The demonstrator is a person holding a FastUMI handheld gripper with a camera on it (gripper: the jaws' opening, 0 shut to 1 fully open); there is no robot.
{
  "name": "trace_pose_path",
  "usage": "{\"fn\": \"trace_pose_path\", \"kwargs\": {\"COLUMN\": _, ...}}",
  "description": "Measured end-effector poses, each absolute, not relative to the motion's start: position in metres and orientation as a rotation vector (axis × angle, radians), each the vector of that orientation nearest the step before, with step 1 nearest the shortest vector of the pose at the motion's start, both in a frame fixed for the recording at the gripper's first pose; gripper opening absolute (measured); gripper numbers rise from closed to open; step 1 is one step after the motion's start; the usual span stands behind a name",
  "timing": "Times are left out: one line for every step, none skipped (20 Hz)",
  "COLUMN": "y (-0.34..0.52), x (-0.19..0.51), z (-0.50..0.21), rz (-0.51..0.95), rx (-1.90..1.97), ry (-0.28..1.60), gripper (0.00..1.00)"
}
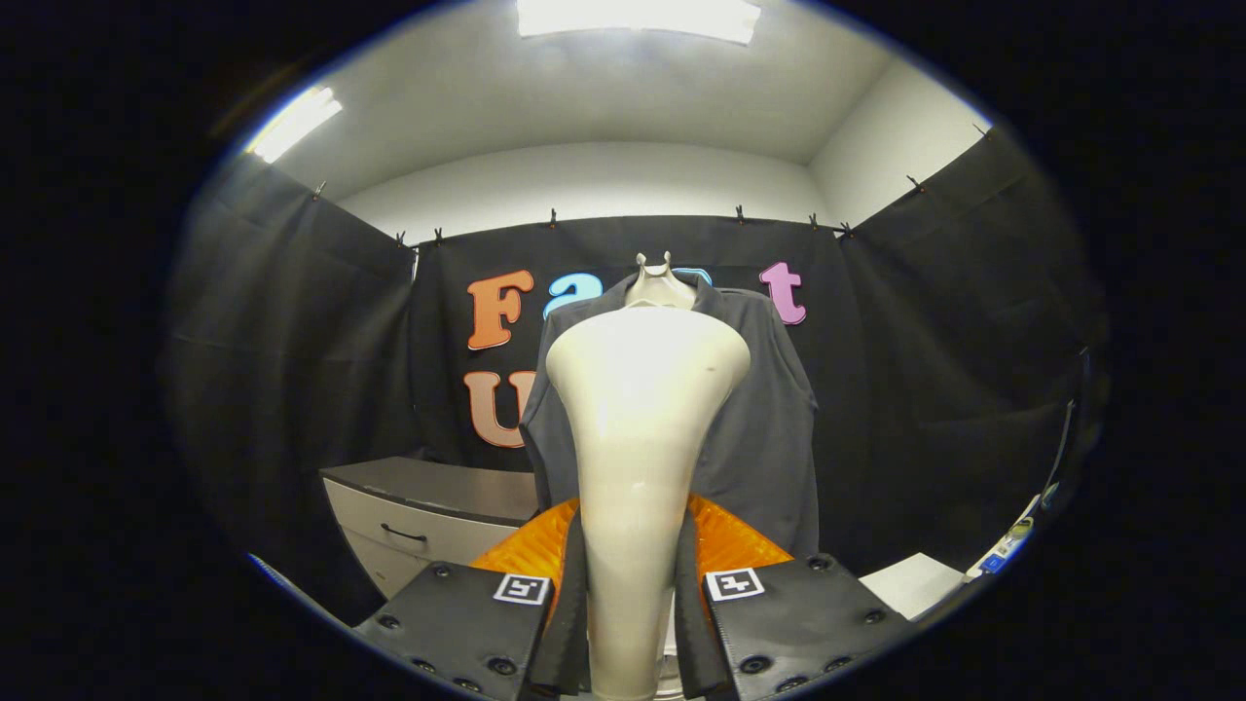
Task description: Iron the clothes twice with a garment steamer, once on the left side and once on the right side.
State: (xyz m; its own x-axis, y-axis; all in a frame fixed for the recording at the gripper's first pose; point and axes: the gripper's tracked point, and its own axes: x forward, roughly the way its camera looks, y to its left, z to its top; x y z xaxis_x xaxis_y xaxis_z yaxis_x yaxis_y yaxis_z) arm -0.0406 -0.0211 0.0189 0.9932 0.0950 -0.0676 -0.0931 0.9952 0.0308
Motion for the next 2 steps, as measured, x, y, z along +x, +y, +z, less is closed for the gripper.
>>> {"fn": "trace_pose_path", "kwargs": {"y": -0.0214, "x": -0.0418, "z": 0.0186, "rz": 0.095, "rx": 0.030, "ry": 0.070, "gripper": 0.44}}
{"fn": "trace_pose_path", "kwargs": {"y": -0.0209, "x": -0.0428, "z": 0.0177, "rz": 0.098, "rx": 0.034, "ry": 0.071, "gripper": 0.44}}
